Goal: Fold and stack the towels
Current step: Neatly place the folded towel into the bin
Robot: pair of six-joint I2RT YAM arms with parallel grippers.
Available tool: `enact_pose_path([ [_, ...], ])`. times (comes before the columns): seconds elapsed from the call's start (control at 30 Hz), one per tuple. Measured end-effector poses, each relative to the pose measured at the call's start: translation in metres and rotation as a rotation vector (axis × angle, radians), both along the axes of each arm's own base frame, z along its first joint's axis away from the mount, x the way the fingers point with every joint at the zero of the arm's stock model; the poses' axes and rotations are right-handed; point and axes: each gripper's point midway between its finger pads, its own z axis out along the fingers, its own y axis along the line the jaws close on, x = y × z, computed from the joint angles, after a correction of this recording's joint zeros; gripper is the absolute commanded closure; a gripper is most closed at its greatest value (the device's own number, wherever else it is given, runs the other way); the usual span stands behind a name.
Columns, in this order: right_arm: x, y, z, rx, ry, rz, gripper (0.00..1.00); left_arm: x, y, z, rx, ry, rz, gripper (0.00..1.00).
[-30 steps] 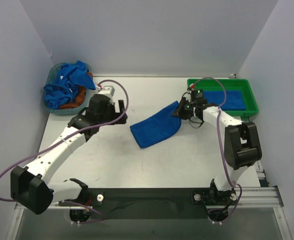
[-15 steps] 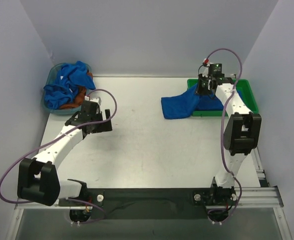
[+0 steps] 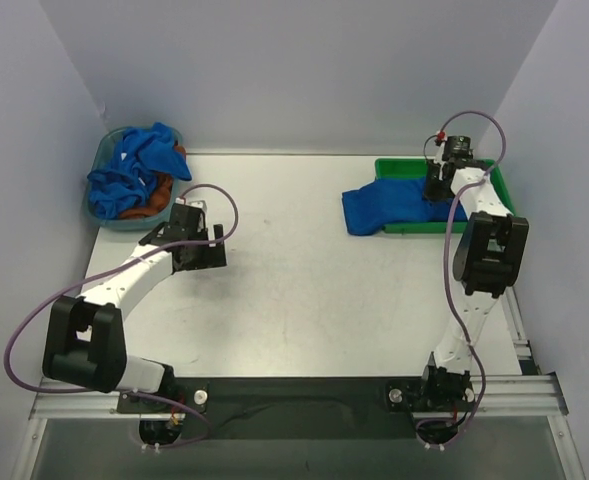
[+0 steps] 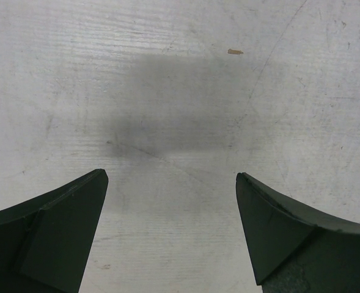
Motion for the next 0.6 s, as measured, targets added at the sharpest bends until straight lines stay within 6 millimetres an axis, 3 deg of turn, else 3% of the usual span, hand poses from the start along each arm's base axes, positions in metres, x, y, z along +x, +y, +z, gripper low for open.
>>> enact_pose_path([
  [0.3, 0.030, -0.022, 0.026, -0.031, -0.117, -0.038, 1.00, -0.001, 0.001, -0.011, 0.015, 0.033, -0.005, 0.03],
  [0.6, 0.034, -0.039, 0.026, -0.064, -0.132, -0.080, 1.00, -0.001, 0.001, -0.012, 0.015, 0.035, -0.005, 0.03],
])
